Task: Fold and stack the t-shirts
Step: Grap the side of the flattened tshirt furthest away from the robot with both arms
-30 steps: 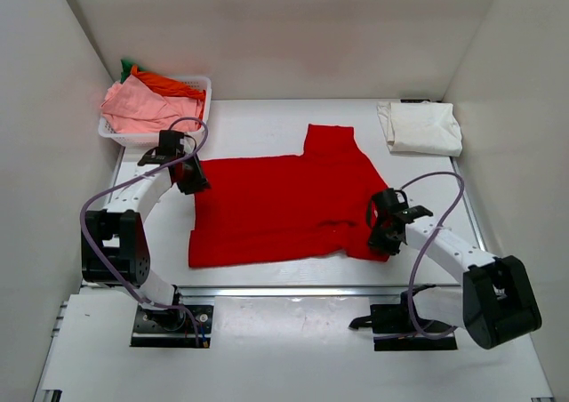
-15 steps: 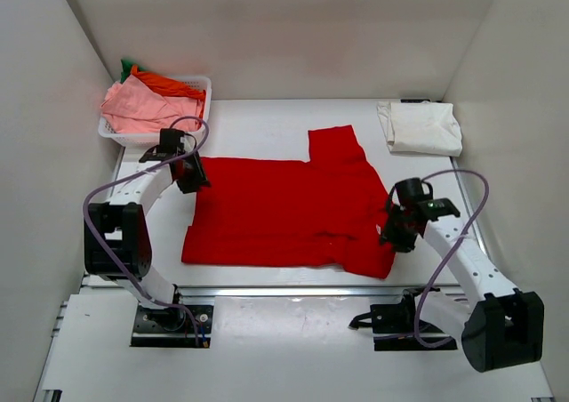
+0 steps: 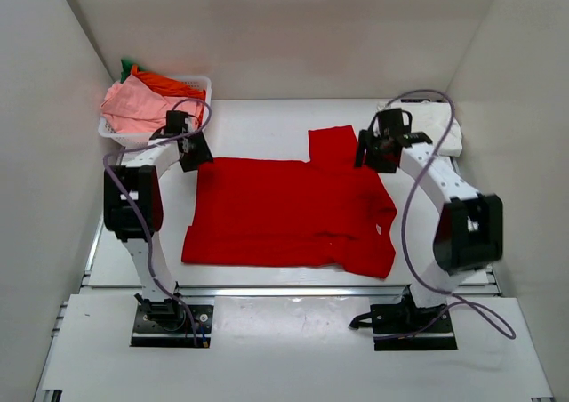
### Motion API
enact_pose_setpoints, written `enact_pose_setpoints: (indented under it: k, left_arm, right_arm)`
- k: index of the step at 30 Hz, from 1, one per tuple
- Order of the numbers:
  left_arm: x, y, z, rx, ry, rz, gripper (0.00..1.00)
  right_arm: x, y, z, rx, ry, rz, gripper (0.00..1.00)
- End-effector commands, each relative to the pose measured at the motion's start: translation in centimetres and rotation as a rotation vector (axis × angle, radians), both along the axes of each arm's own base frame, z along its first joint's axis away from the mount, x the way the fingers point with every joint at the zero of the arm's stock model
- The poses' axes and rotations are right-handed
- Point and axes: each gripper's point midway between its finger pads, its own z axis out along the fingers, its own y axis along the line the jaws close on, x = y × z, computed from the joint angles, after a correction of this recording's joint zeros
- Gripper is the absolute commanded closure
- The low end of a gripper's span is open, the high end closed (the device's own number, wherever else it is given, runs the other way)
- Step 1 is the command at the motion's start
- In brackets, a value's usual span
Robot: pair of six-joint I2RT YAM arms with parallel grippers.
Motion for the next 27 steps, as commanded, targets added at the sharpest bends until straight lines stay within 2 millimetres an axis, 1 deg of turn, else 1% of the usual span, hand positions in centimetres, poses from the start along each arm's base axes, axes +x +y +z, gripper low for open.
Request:
enact_pose_setpoints:
  k: [1, 2, 3, 4, 5, 6, 7, 8, 9, 10, 11, 12, 13, 14, 15, 16, 17, 18, 19, 20, 21, 22, 23, 24, 25, 26, 27]
  left_arm:
    - [3.1, 0.3, 1.3, 0.009, -0.052, 0.009, 0.38]
    - [3.8, 0.9, 1.6, 0.031, -0.058, 0.029, 0.36]
    - [3.6, 1.1, 0.5, 0.055, -0.027, 0.04, 0.37]
    - [3.9, 0.9, 0.1, 0.062, -0.019, 0.037, 0.36]
    - [4.2, 1.0, -0.1, 0.067, -0.013, 0.038, 0.37]
    - [4.4, 1.2, -0.1, 0.063, -0.018, 0.048, 0.36]
    - [4.4, 1.1, -0.6, 0.065, -0.009, 0.043, 0.36]
    - [4.7, 1.2, -0.5, 0.061, -0.016, 0.051, 0.36]
    - [4.6, 1.6, -0.9, 0.075, -0.007, 0.064, 0.37]
    - [4.7, 1.8, -0.9, 0.09, -0.003, 0.066, 0.36]
    - [4.7, 1.9, -1.4, 0.11, 0.012, 0.067, 0.37]
    - [4.7, 2.2, -1.5, 0.12, 0.018, 0.069, 0.36]
    - [4.8, 2.1, -1.4, 0.141, 0.02, 0.061, 0.36]
    - [4.6, 2.4, -2.0, 0.166, 0.041, 0.06, 0.36]
    - [4.7, 2.6, -1.8, 0.17, 0.041, 0.054, 0.36]
    - [4.7, 2.7, -2.2, 0.172, 0.049, 0.056, 0.36]
    - [4.7, 2.4, -2.5, 0.172, 0.054, 0.049, 0.37]
    - [4.5, 2.4, -2.6, 0.17, 0.065, 0.048, 0.4]
    - [4.6, 2.5, -2.8, 0.163, 0.064, 0.048, 0.43]
    - [4.4, 2.1, -3.3, 0.157, 0.073, 0.041, 0.5]
    - [4.3, 2.2, -3.5, 0.152, 0.081, 0.039, 0.61]
    - [4.6, 1.9, -3.4, 0.137, 0.072, 0.032, 0.68]
    - [4.6, 1.7, -3.4, 0.134, 0.07, 0.021, 0.84]
    - [4.4, 1.6, -3.7, 0.127, 0.082, 0.023, 1.0]
    - [4.3, 1.4, -3.8, 0.116, 0.087, 0.015, 1.0]
    - [4.3, 1.1, -3.7, 0.101, 0.087, 0.011, 1.0]
    - [4.1, 1.0, -3.8, 0.09, 0.09, 0.007, 1.0]
  right_arm:
    - [8.0, -0.3, 2.5, -0.035, -0.173, 0.039, 0.38]
    - [9.0, -1.0, 0.4, -0.043, -0.122, 0.026, 0.37]
    - [10.7, -1.4, 1.9, -0.046, -0.162, 0.021, 0.37]
    - [12.4, -1.7, 1.7, -0.047, -0.164, 0.021, 0.37]
    - [13.6, -1.7, 1.0, -0.045, -0.153, 0.02, 0.37]
    - [14.4, -1.7, 0.8, -0.05, -0.157, 0.026, 0.37]
    - [15.5, -2.2, 0.6, -0.053, -0.162, 0.022, 0.37]
    - [16.4, -2.0, 0.3, -0.055, -0.164, 0.028, 0.37]
    - [16.9, -2.4, -0.5, -0.054, -0.153, 0.02, 0.36]
    - [18.1, -2.6, -0.7, -0.062, -0.164, 0.023, 0.36]
    - [18.9, -2.6, -1.2, -0.061, -0.161, 0.024, 0.36]
    - [19.1, -2.9, -1.5, -0.059, -0.147, 0.02, 0.36]
    - [19.8, -2.7, -2.3, -0.051, -0.13, 0.024, 0.35]
    - [20.9, -2.9, -2.1, -0.054, -0.145, 0.021, 0.35]
    - [20.8, -2.8, -4.0, -0.047, -0.099, 0.028, 0.35]
    - [21.5, -2.4, -3.2, -0.047, -0.116, 0.035, 0.35]
    - [22.2, -2.8, -3.8, -0.047, -0.114, 0.027, 0.35]
    - [22.1, -2.7, -5.0, -0.04, -0.087, 0.033, 0.35]
    - [22.5, -2.5, -4.8, -0.034, -0.096, 0.032, 0.34]
    - [22.8, -2.3, -4.8, -0.027, -0.103, 0.032, 0.33]
    - [22.9, -2.4, -5.2, -0.023, -0.1, 0.027, 0.33]
    - [22.9, -2.3, -5.8, -0.019, -0.092, 0.026, 0.31]
    - [23.0, -2.0, -5.9, -0.014, -0.094, 0.035, 0.31]
    - [23.2, -2.1, -6.3, -0.007, -0.095, 0.032, 0.29]
    - [23.4, -1.6, -6.3, 0.012, -0.103, 0.039, 0.28]
    - [23.3, -1.6, -6.9, 0.023, -0.094, 0.037, 0.27]
    - [23.7, -1.1, -6.9, 0.045, -0.106, 0.054, 0.28]
